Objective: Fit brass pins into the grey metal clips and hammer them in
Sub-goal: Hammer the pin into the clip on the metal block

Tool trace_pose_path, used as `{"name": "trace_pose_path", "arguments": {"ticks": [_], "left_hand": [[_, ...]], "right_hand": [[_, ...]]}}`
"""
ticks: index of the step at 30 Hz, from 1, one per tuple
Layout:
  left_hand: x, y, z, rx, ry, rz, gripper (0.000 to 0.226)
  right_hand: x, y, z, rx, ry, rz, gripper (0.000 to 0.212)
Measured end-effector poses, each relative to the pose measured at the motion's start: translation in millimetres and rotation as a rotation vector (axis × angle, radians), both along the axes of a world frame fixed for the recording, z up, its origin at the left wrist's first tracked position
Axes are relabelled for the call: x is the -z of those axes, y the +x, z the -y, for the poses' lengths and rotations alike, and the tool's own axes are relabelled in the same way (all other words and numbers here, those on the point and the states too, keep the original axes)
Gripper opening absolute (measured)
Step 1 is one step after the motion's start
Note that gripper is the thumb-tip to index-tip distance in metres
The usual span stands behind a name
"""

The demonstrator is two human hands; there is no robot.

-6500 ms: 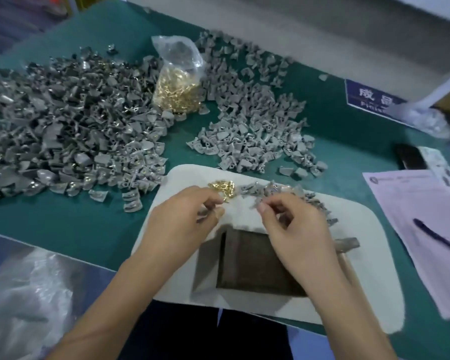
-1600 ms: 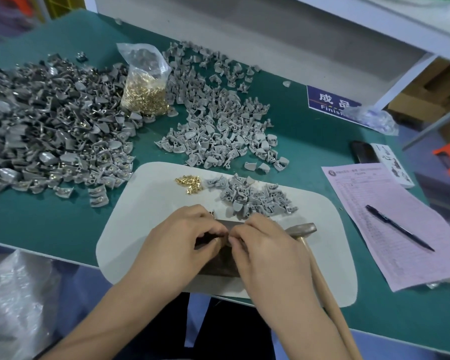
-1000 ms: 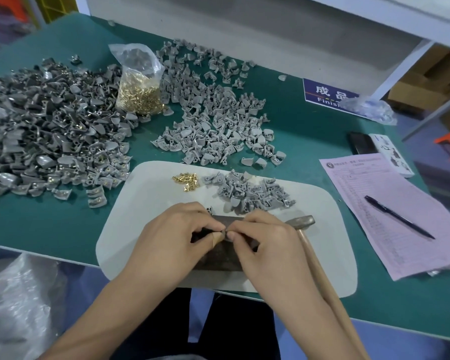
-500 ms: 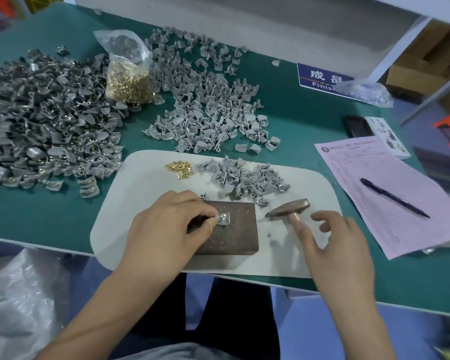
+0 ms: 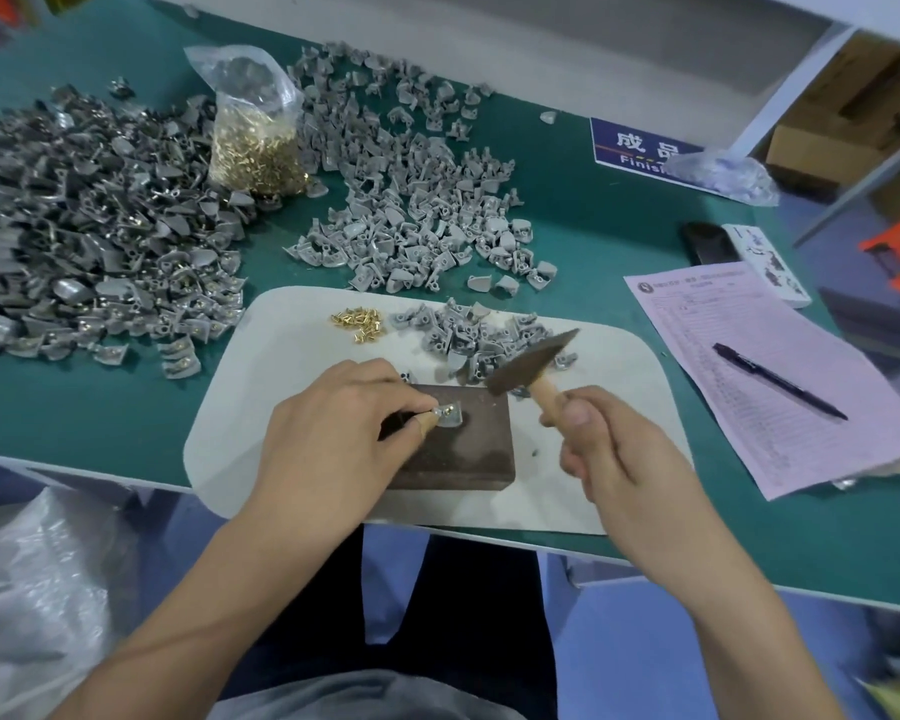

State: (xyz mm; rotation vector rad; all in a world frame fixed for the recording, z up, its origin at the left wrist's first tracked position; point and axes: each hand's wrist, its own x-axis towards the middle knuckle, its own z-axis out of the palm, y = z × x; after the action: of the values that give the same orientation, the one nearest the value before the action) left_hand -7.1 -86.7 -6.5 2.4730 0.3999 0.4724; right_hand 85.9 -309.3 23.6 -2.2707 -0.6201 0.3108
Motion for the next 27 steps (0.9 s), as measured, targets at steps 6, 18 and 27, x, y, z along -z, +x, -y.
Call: {"name": "trace_pose_path", "arguments": {"ticks": [6,18,27], "left_hand": [[-2,3,-1,0.007,0.0,0.0,0.007],[-1,4,-6,0.029,0.007,-0.006,0.011],[0,5,-7,0.025,0.012,-0.029,0.012]], "right_hand": [[-1,-10,-19,-0.09,-0.206,0.161,0.032],[-14,-22,-24,-0.052,-0.28,0.204,0.042],[-10,-26,-28,-0.017,-0.278,0.249,0.043]]}}
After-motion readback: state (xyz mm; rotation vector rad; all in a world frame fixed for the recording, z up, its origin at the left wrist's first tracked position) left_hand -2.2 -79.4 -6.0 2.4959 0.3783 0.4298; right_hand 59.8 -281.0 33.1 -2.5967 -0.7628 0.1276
